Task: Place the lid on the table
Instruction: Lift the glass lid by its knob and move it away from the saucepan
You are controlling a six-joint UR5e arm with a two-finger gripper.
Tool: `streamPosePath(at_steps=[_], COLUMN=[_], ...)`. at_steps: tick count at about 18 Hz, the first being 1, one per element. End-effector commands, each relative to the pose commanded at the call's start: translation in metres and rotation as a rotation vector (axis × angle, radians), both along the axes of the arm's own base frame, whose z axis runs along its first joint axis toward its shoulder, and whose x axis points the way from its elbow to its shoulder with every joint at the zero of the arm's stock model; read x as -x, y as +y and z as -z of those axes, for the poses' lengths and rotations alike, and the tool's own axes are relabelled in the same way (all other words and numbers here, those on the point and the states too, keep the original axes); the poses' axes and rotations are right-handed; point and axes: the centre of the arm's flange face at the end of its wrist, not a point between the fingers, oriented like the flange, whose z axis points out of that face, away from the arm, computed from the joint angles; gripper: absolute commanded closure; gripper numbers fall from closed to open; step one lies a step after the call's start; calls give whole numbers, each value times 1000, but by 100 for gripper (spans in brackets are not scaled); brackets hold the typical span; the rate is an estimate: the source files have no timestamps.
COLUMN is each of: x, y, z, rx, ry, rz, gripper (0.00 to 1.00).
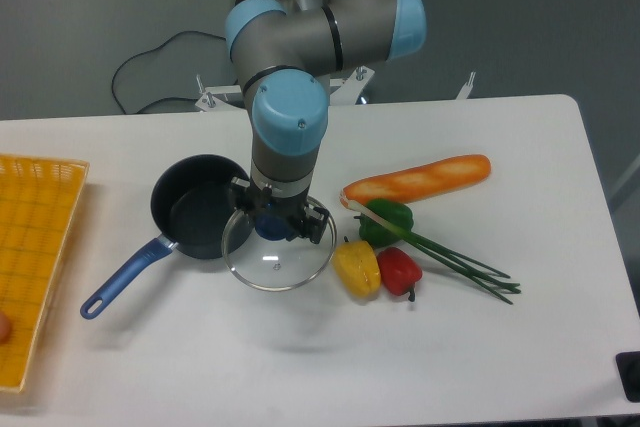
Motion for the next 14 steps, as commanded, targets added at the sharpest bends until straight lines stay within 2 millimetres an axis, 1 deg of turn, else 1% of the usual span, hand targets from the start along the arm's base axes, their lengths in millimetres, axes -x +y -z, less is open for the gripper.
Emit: streamPosePath(at_steps=[3, 5, 10, 12, 14], x=[7, 11, 17, 16, 15], y=[11, 16, 23, 24, 28], z=[3, 10, 29, 33, 42], rx=[-56, -62, -46, -45, -48], ry=[14, 16, 2, -11, -41], rz=[-84, -126, -139, -151, -160], gripper=[48, 48, 48, 48, 47])
